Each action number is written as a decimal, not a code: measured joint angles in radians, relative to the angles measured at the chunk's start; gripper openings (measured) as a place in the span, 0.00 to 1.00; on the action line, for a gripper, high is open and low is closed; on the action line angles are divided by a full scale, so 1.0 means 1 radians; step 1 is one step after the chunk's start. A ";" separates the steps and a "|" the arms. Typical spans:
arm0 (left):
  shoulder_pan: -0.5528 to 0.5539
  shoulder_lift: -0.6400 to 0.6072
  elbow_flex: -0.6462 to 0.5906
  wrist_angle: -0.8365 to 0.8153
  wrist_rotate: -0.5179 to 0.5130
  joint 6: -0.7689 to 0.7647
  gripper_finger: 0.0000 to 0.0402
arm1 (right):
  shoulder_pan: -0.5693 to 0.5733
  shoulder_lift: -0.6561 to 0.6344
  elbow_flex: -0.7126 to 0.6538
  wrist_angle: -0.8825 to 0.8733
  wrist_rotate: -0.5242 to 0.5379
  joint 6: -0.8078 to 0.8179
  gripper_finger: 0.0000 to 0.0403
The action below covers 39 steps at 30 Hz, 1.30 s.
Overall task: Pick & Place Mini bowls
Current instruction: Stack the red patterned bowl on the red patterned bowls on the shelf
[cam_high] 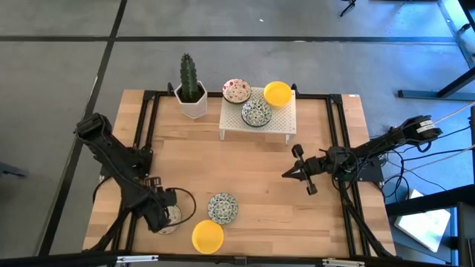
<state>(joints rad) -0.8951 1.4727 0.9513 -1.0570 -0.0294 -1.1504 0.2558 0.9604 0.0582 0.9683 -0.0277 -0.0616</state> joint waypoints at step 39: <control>0.001 -0.009 -0.168 0.223 0.024 -0.173 0.06 | -0.002 0.000 0.000 0.059 0.000 -0.046 0.02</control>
<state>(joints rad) -0.8944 1.4638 0.7831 -0.8339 -0.0056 -1.3231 0.2539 0.9600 0.0586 1.0269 -0.0273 -0.1080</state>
